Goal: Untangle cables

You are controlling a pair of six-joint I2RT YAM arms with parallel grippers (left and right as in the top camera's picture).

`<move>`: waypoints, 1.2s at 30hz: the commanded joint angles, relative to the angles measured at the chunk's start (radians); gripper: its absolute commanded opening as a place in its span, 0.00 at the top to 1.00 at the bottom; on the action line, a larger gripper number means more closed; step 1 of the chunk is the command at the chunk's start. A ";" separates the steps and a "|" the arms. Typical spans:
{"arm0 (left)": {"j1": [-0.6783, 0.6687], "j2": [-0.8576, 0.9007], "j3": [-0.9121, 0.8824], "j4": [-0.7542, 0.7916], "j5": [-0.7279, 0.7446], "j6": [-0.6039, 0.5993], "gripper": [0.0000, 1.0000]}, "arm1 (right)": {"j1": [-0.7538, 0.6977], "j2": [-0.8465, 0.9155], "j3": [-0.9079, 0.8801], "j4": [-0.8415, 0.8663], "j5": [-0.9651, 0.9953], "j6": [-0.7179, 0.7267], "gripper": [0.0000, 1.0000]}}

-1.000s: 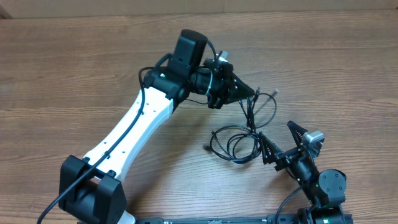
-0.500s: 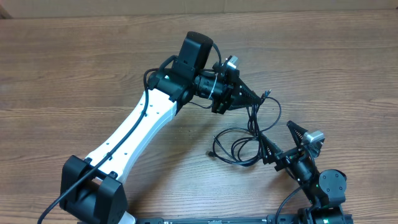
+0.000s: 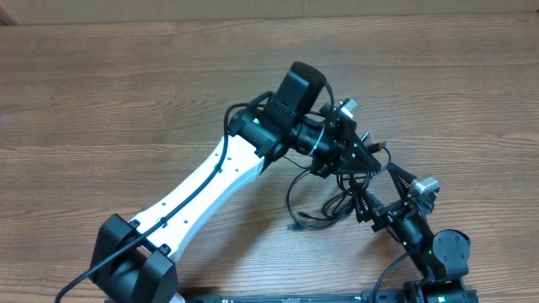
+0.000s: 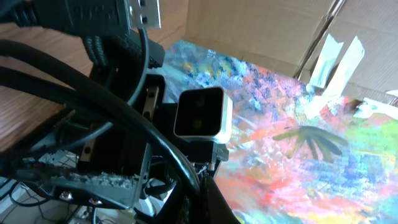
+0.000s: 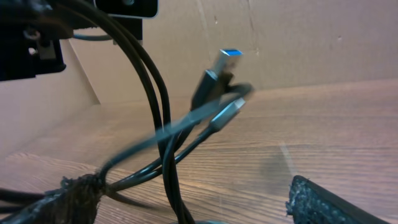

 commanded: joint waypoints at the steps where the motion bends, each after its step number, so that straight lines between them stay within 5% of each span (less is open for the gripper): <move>1: -0.010 -0.015 0.020 0.002 0.054 0.025 0.96 | -0.003 -0.008 -0.010 0.009 0.003 0.001 0.08; 7: -0.027 -0.015 0.020 -0.045 0.053 0.050 0.96 | -0.003 -0.008 -0.010 0.006 0.014 0.001 0.14; 17: -0.053 -0.015 0.020 -0.061 0.053 0.073 0.96 | -0.003 -0.008 -0.010 0.006 0.029 0.001 0.41; 29: -0.002 -0.015 0.020 -0.061 -0.041 0.115 0.91 | -0.003 -0.008 -0.010 0.002 0.029 0.001 0.48; 32: 0.027 -0.015 0.020 -0.061 -0.068 0.195 0.81 | -0.003 -0.008 -0.010 0.002 0.029 0.001 0.49; 36: 0.063 -0.015 0.020 -0.085 -0.084 0.495 0.75 | -0.003 -0.008 -0.010 0.002 0.029 0.001 0.49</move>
